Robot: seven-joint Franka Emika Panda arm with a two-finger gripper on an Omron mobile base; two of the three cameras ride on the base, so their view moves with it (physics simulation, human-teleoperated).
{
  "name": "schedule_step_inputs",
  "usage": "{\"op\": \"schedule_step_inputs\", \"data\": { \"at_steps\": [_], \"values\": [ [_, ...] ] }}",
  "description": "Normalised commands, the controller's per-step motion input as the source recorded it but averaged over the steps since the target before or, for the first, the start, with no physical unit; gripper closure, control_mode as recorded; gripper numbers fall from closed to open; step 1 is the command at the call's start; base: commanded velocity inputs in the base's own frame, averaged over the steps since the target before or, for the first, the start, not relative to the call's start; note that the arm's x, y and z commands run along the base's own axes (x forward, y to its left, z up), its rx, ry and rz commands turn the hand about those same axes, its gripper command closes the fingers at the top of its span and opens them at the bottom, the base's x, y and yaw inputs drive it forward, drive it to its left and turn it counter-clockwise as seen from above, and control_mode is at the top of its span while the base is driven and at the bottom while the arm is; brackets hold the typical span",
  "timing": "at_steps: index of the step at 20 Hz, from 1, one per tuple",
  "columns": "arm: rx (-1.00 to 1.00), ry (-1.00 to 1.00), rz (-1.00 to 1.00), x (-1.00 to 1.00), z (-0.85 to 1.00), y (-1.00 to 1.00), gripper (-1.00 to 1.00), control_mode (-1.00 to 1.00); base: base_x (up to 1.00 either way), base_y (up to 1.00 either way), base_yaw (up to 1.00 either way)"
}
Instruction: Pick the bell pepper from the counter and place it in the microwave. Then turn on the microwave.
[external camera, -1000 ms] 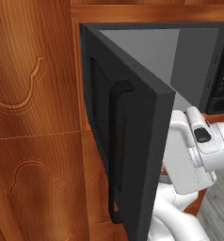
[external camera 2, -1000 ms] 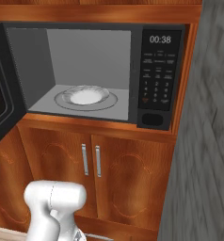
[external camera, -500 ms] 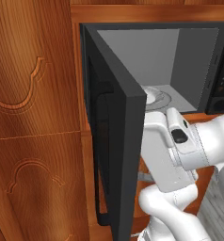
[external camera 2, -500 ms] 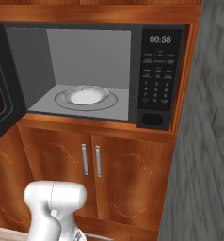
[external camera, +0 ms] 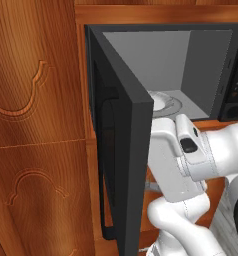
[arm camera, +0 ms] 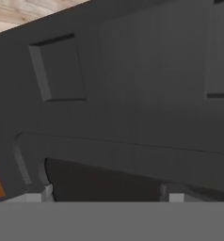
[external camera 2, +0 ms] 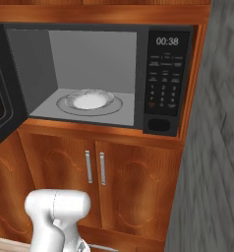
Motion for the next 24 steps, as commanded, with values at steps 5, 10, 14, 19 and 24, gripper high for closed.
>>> {"op": "schedule_step_inputs", "data": {
  "at_steps": [5,10,14,19,24],
  "values": [
    [0.00,-0.03,0.00,0.01,-0.10,-0.01,-1.00,-1.00,0.00,0.00,0.00],
    [0.00,0.00,-0.02,0.00,-0.04,-0.20,-1.00,-1.00,0.00,0.00,0.00],
    [0.01,-0.01,-0.01,0.00,0.00,-0.24,-1.00,-1.00,0.00,0.00,0.00],
    [0.03,0.00,-0.04,0.00,0.00,-0.17,-1.00,-1.00,0.00,0.00,0.00],
    [0.03,0.00,-0.09,0.01,0.00,-0.11,-1.00,-1.00,0.00,0.00,0.00]
  ]
}}
